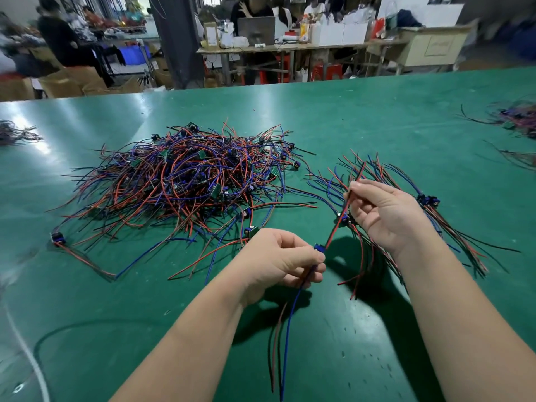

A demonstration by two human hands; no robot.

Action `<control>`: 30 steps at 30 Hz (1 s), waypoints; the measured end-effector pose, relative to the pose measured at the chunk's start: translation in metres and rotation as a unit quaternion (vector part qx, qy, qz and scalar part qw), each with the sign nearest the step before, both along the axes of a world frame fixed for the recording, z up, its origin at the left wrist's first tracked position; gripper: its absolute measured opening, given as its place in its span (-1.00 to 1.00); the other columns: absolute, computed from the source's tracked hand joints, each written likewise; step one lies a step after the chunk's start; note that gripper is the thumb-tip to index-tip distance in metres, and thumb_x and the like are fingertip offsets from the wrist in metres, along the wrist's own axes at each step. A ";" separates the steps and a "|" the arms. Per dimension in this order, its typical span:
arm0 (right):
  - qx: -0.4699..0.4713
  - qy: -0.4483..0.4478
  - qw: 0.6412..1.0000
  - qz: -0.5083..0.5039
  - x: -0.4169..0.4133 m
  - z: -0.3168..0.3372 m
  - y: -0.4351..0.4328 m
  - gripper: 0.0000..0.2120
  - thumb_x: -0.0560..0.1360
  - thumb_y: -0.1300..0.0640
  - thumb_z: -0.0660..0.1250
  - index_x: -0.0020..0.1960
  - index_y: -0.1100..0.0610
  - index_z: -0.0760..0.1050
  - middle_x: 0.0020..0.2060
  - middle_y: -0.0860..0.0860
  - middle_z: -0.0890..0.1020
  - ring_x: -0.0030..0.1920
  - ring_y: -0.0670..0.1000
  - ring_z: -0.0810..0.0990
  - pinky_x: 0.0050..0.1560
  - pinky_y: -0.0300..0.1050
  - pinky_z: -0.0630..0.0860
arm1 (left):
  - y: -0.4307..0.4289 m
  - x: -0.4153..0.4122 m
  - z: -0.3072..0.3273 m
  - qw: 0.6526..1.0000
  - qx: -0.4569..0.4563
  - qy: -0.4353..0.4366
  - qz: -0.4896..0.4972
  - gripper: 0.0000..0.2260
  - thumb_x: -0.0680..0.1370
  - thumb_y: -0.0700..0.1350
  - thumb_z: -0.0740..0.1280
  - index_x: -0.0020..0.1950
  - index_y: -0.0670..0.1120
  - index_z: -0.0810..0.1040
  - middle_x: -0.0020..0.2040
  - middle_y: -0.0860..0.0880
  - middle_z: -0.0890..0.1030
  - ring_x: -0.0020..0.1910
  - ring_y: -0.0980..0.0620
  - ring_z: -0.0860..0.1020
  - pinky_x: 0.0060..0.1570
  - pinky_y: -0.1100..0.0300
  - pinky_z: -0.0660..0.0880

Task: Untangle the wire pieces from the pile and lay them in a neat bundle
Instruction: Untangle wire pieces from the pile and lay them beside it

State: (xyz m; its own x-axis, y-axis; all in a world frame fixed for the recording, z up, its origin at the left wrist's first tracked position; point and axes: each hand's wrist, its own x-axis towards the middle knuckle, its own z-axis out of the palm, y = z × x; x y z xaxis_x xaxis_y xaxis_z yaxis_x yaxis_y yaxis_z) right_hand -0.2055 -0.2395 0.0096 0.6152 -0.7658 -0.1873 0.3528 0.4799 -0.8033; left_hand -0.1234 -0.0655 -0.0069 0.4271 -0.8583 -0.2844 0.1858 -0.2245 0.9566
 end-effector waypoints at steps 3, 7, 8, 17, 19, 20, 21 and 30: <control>0.018 0.002 1.000 -0.011 -0.003 -0.001 -0.008 -0.86 0.44 0.45 0.31 -0.19 0.25 0.53 -0.45 0.05 0.62 -0.45 -0.06 0.61 -0.41 -0.36 0.51 | 0.001 -0.001 -0.002 0.999 0.023 -0.018 -0.035 -0.85 0.43 -0.28 0.44 -0.31 -0.12 0.56 -0.29 -0.14 0.68 -0.35 -0.01 0.66 -0.39 0.26 0.56; -0.018 -0.006 0.998 -0.057 -0.005 -0.001 -0.012 -0.82 0.42 0.41 0.37 -0.29 0.21 0.61 -0.46 0.02 0.63 -0.44 -0.09 0.59 -0.36 -0.37 0.49 | 0.002 0.002 -0.001 0.999 0.028 -0.012 -0.043 -0.87 0.43 -0.27 0.45 -0.28 -0.12 0.55 -0.27 -0.15 0.68 -0.35 -0.01 0.66 -0.40 0.28 0.54; -0.028 -0.016 0.996 -0.079 -0.005 -0.002 -0.011 -0.78 0.42 0.40 0.37 -0.34 0.18 0.63 -0.45 0.01 0.63 -0.42 -0.10 0.59 -0.32 -0.38 0.49 | 0.003 0.003 0.000 0.999 0.025 -0.008 -0.038 -0.86 0.43 -0.27 0.45 -0.28 -0.12 0.55 -0.27 -0.15 0.68 -0.35 -0.01 0.66 -0.41 0.28 0.54; -0.144 0.076 0.986 -0.021 -0.003 -0.004 -0.001 -0.75 0.43 0.47 0.32 -0.10 0.13 0.56 -0.26 0.04 0.53 -0.32 -0.07 0.47 -0.36 -0.29 0.38 | -0.007 0.012 -0.004 0.973 -0.095 0.116 0.176 -0.88 0.47 -0.11 0.41 -0.12 -0.15 0.56 -0.22 -0.06 0.70 -0.33 0.10 0.65 -0.40 0.29 0.55; -0.201 0.115 0.972 0.024 0.002 -0.007 0.012 -0.76 0.44 0.44 0.35 -0.11 0.11 0.58 -0.29 0.02 0.52 -0.34 -0.08 0.45 -0.34 -0.27 0.37 | -0.008 0.012 -0.005 0.970 -0.104 0.105 0.195 -0.86 0.46 -0.10 0.42 -0.12 -0.16 0.56 -0.23 -0.07 0.70 -0.33 0.09 0.66 -0.41 0.29 0.55; -0.230 0.129 0.964 0.044 0.004 -0.009 0.018 -0.77 0.43 0.42 0.37 -0.11 0.10 0.59 -0.30 0.01 0.52 -0.35 -0.09 0.44 -0.33 -0.26 0.37 | -0.008 0.012 -0.006 0.970 -0.105 0.094 0.200 -0.85 0.46 -0.09 0.42 -0.12 -0.16 0.56 -0.23 -0.07 0.70 -0.33 0.09 0.66 -0.41 0.29 0.54; -0.260 0.140 0.954 0.061 0.006 -0.010 0.023 -0.77 0.42 0.41 0.39 -0.12 0.09 0.60 -0.32 0.00 0.53 -0.35 -0.10 0.44 -0.32 -0.26 0.38 | -0.009 0.011 -0.007 0.970 -0.105 0.084 0.204 -0.85 0.46 -0.09 0.42 -0.12 -0.17 0.56 -0.24 -0.07 0.70 -0.34 0.09 0.66 -0.42 0.29 0.54; -0.384 0.192 0.896 0.112 0.017 -0.026 0.046 -0.76 0.39 0.33 0.46 -0.21 -0.02 0.63 -0.31 0.00 0.58 -0.29 -0.03 0.50 -0.14 -0.10 0.51 | -0.013 0.007 -0.014 0.963 -0.112 0.036 0.243 -0.84 0.47 -0.11 0.43 -0.11 -0.21 0.56 -0.33 -0.02 0.66 -0.39 0.07 0.63 -0.41 0.24 0.56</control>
